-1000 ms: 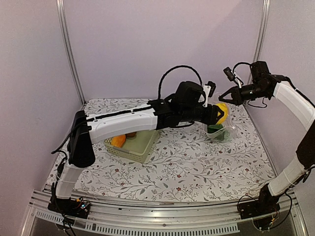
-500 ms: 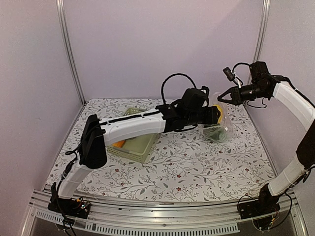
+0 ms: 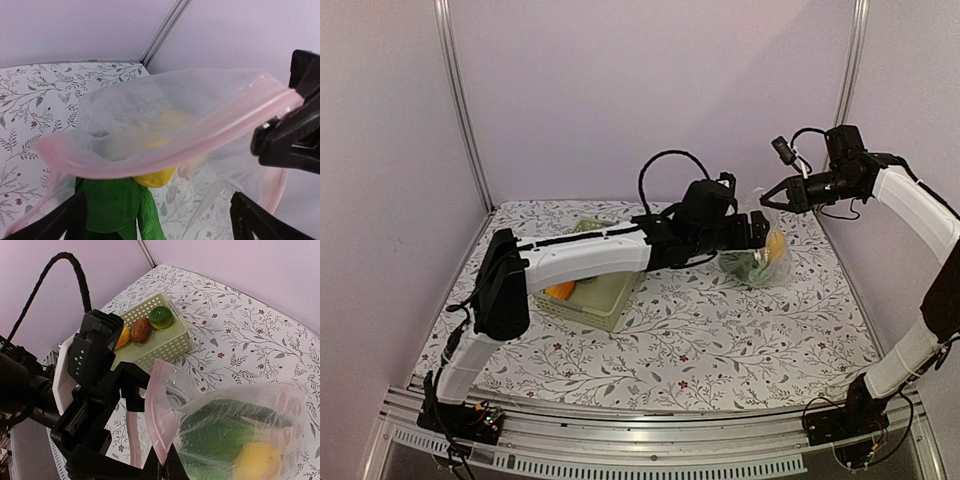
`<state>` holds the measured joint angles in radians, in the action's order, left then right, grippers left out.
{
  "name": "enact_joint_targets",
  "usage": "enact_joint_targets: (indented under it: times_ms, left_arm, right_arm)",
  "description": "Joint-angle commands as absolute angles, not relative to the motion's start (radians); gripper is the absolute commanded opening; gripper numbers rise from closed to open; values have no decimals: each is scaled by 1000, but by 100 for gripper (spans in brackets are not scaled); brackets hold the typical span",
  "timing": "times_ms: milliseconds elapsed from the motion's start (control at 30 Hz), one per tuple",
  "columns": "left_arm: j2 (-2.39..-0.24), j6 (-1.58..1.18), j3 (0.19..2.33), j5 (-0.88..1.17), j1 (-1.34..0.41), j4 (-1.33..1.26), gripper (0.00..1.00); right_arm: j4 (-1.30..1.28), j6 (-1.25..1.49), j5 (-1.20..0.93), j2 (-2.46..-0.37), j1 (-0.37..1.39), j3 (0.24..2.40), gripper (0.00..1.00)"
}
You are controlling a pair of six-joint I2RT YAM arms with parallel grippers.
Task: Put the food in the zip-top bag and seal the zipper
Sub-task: Place the fake fruit in the zipper food storage bag, then adjust the zipper food storage bag at the corner of the board.
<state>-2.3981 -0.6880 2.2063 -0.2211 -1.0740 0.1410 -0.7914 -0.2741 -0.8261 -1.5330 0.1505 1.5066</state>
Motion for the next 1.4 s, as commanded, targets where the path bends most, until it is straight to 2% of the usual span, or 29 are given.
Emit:
enact_joint_targets:
  times_ms: [0,233,400,500,600,800,933,1133,1367]
  left_arm:
    - [-2271,-606,2128,-216,-1096,45,100]
    - [-2161,-577,2001,-136,-1122,20,100]
    - [-2011,-504,1797,-131,-1128,-110,100]
    - [-1988,-456,1799,-168,-1118,25,100]
    - [-1940,-432,1727,-181,-1105,50,100]
    - [-1825,-458,1559,-150,-1045,50,90]
    - [-1773,-463,1499,-137,-1000,121,87]
    - [-1708,-466,1410,-223,-938,268,87]
    - [-1622,-434,1289,-268,-899,282,90]
  right_arm:
    - [-770,-262,-821,-1551,155,1532,0]
    - [-770,-268,-730,-1547,154,1548,0]
    - [-774,-295,-604,-1527,113,1633,0]
    - [-764,-274,-554,-1538,64,1683,0]
    - [-758,-267,-459,-1568,45,1710,0]
    - [-758,-271,-355,-1640,8,1789,0]
    - [-758,-284,-292,-1649,7,1861,0]
    - [-777,-275,-341,-1627,7,1870,0]
    - [-747,-279,-490,-1578,21,1662,0]
